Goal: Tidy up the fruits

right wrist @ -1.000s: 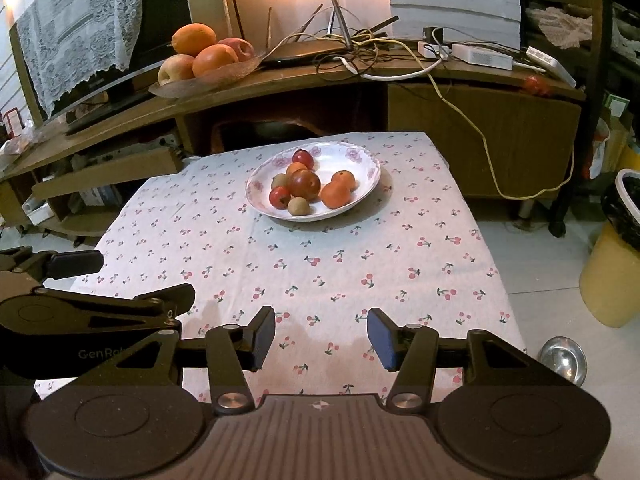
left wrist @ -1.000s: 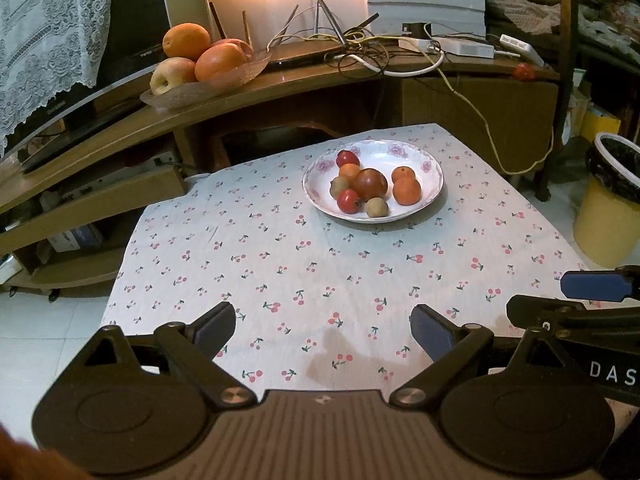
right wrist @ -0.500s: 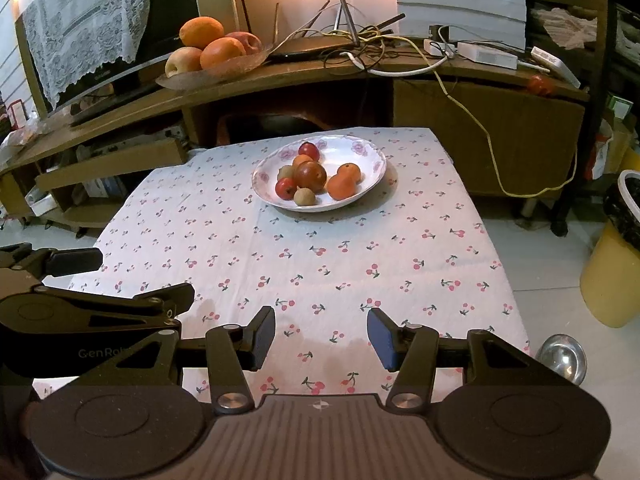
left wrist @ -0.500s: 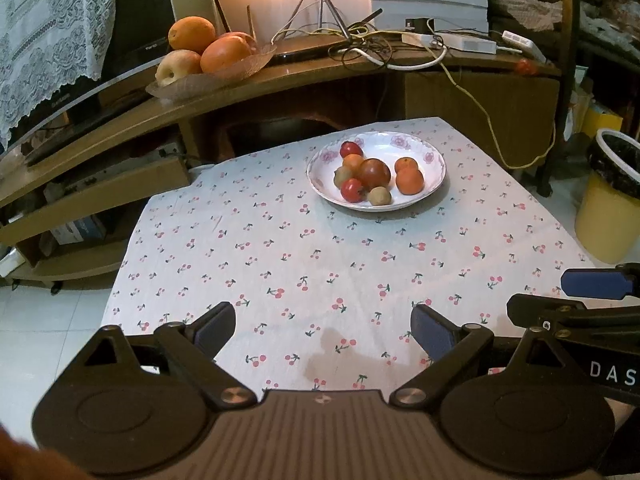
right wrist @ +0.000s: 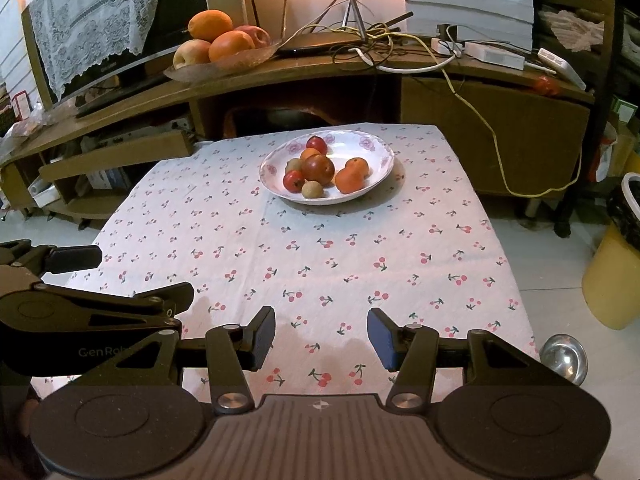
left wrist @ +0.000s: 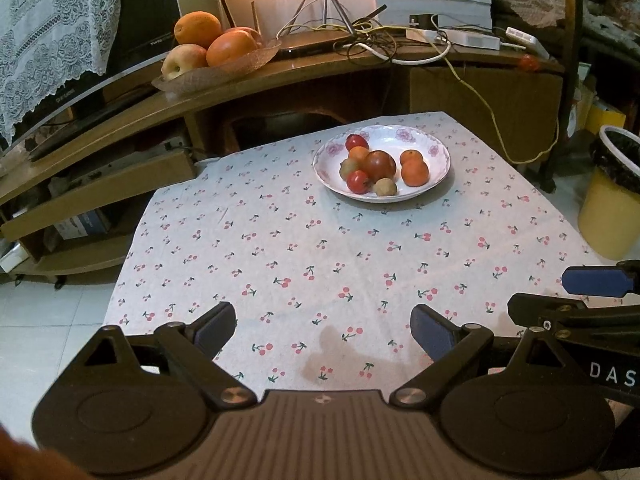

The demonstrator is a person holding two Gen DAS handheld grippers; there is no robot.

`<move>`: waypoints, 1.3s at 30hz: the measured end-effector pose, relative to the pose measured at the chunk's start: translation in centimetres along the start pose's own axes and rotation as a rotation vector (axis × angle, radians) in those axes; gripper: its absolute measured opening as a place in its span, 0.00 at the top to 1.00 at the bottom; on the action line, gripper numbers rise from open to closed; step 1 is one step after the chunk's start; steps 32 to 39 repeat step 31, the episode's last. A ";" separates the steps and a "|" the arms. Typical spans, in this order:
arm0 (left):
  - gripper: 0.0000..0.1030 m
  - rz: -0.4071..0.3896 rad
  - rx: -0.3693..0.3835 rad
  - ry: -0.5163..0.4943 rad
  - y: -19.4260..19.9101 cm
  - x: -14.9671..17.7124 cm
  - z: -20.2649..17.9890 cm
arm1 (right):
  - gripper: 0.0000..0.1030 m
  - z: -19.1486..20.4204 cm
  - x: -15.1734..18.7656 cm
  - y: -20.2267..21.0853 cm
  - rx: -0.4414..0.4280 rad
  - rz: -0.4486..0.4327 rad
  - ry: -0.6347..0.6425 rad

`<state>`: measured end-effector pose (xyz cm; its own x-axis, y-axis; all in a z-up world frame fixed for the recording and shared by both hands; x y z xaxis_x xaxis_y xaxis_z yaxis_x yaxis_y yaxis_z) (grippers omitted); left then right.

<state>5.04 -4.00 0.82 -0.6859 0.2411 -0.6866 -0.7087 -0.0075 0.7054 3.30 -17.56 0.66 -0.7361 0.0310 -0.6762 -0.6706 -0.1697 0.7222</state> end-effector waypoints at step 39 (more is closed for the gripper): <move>0.03 -0.024 -0.019 0.005 0.5 0.3 0.4 | 0.43 0.4 0.2 -0.1 -0.007 -0.009 0.003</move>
Point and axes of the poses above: each gripper's, at about its wrist camera, not at the fingertips, and y roughly against the way its jaws point, z to its left, x to its underside, the point moved 3 cm from there along -y, roughly the way its jaws point, and after that the axes turned 5 degrees about -y, right-handed, at the moved point
